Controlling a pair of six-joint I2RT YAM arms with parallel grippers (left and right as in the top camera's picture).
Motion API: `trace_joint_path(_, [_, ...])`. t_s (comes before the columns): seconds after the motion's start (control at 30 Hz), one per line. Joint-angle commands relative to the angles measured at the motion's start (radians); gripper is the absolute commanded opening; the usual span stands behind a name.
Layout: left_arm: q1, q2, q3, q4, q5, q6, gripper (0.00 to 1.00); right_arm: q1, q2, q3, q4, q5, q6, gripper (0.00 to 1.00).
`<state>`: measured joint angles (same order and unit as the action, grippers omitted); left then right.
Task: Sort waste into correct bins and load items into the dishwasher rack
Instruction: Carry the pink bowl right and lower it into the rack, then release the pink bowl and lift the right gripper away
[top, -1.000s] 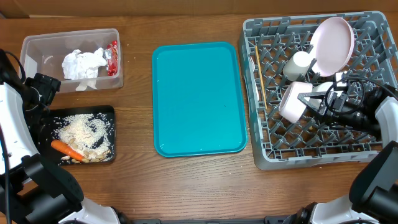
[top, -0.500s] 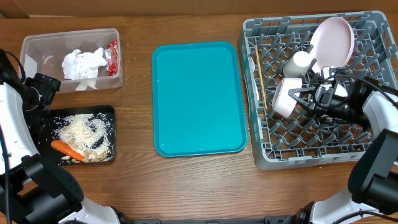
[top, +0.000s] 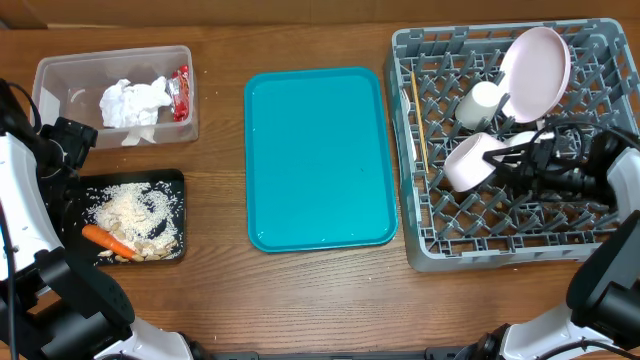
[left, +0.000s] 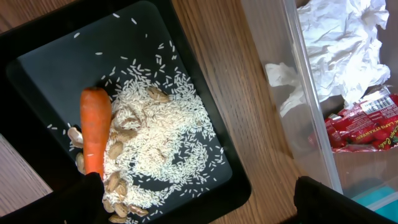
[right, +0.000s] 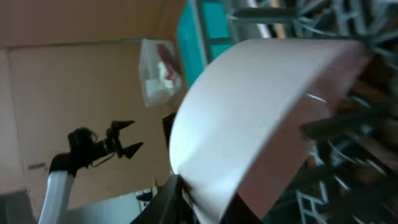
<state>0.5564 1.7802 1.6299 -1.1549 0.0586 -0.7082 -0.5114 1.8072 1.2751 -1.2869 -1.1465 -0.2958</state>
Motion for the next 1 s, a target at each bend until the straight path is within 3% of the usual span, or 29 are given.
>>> trace_joint_path(0.0, [-0.002, -0.031, 0.010, 0.001, -0.010, -0.018, 1.00, -0.007, -0.036, 0.096, -0.020, 0.266, 0.148, 0.21])
trace_joint_path(0.2, [-0.002, -0.031, 0.010, 0.001, -0.010, -0.018, 1.00, -0.007, -0.150, 0.300, -0.140, 0.782, 0.446, 0.31])
trace_joint_path(0.33, [-0.002, -0.031, 0.010, 0.001, -0.010, -0.018, 1.00, -0.006, -0.198, 0.324, -0.166, 0.832, 0.484, 0.38])
trace_joint_path(0.47, [-0.002, -0.031, 0.010, 0.001, -0.010, -0.018, 1.00, 0.019, -0.199, 0.322, -0.162, 0.832, 0.483, 0.38])
trace_joint_path(0.7, [-0.002, -0.031, 0.010, 0.001, -0.010, -0.018, 1.00, 0.255, -0.187, 0.246, -0.078, 0.839, 0.479, 0.14])
trace_joint_path(0.83, [-0.002, -0.031, 0.010, 0.001, -0.010, -0.018, 1.00, 0.393, -0.160, 0.161, 0.002, 1.007, 0.557, 0.10])
trace_joint_path(0.97, [-0.002, -0.031, 0.010, 0.001, -0.010, -0.018, 1.00, 0.407, -0.147, 0.144, 0.019, 1.086, 0.611, 0.08])
